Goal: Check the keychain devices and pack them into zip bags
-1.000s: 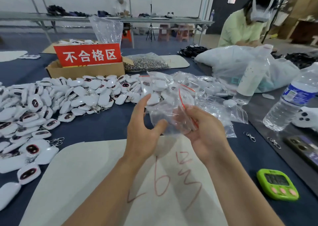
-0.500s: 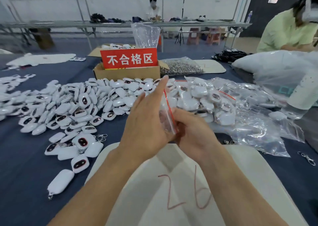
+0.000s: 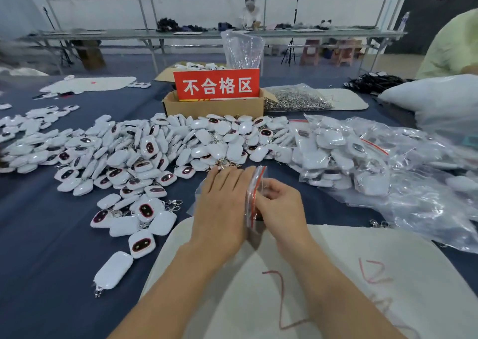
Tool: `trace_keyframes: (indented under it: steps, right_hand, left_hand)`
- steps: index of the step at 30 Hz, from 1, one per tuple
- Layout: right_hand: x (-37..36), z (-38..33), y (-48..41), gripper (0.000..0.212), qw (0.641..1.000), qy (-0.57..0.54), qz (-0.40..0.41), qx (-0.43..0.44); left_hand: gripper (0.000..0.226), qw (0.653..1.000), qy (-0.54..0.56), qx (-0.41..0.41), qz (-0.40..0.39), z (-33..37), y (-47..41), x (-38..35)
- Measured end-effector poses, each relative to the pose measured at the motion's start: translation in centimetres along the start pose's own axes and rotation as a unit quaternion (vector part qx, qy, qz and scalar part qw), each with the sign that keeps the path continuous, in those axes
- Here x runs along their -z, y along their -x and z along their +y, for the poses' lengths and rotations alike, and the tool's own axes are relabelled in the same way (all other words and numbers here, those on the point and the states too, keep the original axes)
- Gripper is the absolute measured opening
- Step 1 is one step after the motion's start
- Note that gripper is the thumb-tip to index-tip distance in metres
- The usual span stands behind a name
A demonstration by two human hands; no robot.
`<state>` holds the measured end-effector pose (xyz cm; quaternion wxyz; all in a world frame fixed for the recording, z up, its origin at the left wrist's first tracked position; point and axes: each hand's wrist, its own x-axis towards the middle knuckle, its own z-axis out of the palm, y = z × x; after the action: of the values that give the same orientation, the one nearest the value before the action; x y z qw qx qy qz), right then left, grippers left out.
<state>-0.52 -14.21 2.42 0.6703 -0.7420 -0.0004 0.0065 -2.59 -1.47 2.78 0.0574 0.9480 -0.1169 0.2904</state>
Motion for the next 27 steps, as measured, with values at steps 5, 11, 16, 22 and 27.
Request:
trace_keyframes:
  steps: [5,11,16,22,27]
  right_hand:
    - [0.9,0.1,-0.7,0.016,0.99,0.104,0.093,0.03]
    - [0.7,-0.3,0.1,0.025,0.99,0.075,0.051,0.11]
    - [0.8,-0.5,-0.4,0.039,0.984,-0.124,-0.122,0.039]
    - [0.8,-0.7,-0.1,0.038,0.989,-0.054,-0.13,-0.04]
    - [1.7,-0.2,-0.5,0.018,0.973,-0.07,-0.2,-0.091]
  left_hand:
    - [0.076,0.999,0.024,0.044,0.02,0.0,0.0,-0.1]
    - [0.075,0.998,0.04,0.024,0.038,0.1,0.2,0.1]
    - [0.075,0.997,0.056,-0.023,0.05,-0.1,0.2,-0.5]
    - [0.057,0.994,0.057,-0.053,0.072,0.4,0.4,-0.7]
    - [0.07,0.995,0.07,-0.027,0.064,-0.3,0.3,-0.7]
